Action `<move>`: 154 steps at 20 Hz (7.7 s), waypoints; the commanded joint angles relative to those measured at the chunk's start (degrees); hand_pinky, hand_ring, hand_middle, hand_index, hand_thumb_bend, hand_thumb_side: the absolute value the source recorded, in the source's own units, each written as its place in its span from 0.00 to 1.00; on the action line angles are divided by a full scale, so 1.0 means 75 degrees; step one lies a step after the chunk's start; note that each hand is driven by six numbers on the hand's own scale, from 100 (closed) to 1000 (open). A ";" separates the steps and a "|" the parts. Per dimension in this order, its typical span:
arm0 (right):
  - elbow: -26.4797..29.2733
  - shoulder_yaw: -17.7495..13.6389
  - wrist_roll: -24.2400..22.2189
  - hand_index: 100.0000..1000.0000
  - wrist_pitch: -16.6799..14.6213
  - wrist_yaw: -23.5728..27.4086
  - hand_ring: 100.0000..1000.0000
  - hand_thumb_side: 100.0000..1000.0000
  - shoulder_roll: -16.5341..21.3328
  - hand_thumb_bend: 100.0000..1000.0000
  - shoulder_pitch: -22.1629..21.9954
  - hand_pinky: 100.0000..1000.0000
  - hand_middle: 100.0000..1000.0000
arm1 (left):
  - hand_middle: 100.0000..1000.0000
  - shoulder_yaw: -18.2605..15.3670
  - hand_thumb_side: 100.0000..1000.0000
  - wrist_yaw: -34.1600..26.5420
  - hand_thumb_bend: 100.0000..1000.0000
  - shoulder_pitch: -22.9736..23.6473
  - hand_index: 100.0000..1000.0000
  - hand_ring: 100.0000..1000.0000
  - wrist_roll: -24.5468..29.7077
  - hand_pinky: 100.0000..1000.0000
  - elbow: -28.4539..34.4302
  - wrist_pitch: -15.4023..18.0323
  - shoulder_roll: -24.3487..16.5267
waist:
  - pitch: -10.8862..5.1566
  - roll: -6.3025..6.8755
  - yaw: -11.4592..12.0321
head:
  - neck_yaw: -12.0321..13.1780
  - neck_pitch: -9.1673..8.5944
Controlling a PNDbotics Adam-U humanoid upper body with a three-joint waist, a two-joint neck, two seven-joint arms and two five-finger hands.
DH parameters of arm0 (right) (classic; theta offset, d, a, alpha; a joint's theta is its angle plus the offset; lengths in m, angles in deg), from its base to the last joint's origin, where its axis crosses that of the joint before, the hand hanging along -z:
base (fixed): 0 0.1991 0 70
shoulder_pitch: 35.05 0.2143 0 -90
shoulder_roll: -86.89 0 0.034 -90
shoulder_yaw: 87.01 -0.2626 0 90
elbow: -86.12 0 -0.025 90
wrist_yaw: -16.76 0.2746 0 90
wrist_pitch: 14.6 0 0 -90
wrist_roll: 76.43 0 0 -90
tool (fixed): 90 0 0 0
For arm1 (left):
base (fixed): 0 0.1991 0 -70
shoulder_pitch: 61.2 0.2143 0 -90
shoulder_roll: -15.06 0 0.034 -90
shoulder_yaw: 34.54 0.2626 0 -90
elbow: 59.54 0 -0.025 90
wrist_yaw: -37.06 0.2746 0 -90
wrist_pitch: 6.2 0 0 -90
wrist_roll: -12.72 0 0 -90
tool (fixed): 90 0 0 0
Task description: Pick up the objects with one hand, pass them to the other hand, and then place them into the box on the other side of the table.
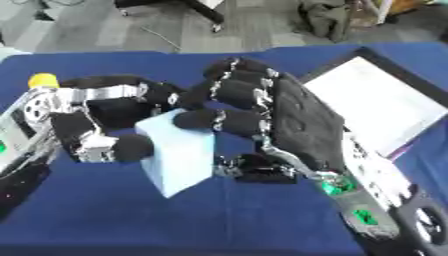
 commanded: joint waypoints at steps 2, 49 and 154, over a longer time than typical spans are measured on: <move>-0.0068 -0.0134 0.0049 0.29 0.0067 -0.0197 0.57 0.00 0.0102 0.10 -0.0044 0.66 0.62 | 0.78 -0.0114 0.53 -0.0084 0.00 -0.0096 0.78 0.75 0.0021 0.83 0.0142 0.0039 -0.0163 | -0.0081 -0.0010 -0.0008 | -0.0024 -0.0018; -0.0233 -0.0074 -0.0869 1.00 0.0575 -0.1595 0.78 0.13 0.0143 0.56 -0.0365 0.79 0.84 | 0.60 -0.0403 0.33 -0.0744 0.00 -0.0139 0.62 0.57 -0.0871 0.78 0.0177 -0.0238 -0.0233 | -0.0054 -0.0002 -0.0008 | -0.0012 -0.0018; -0.0485 0.0395 0.1754 0.24 0.0754 -0.0670 0.41 0.00 -0.0072 0.00 0.0289 0.39 0.30 | 0.82 0.0035 0.83 -0.2192 0.00 -0.0648 0.82 0.81 -0.0619 0.85 -0.0064 -0.0521 0.0401 | 0.0047 -0.0004 0.0042 | -0.0354 -0.0018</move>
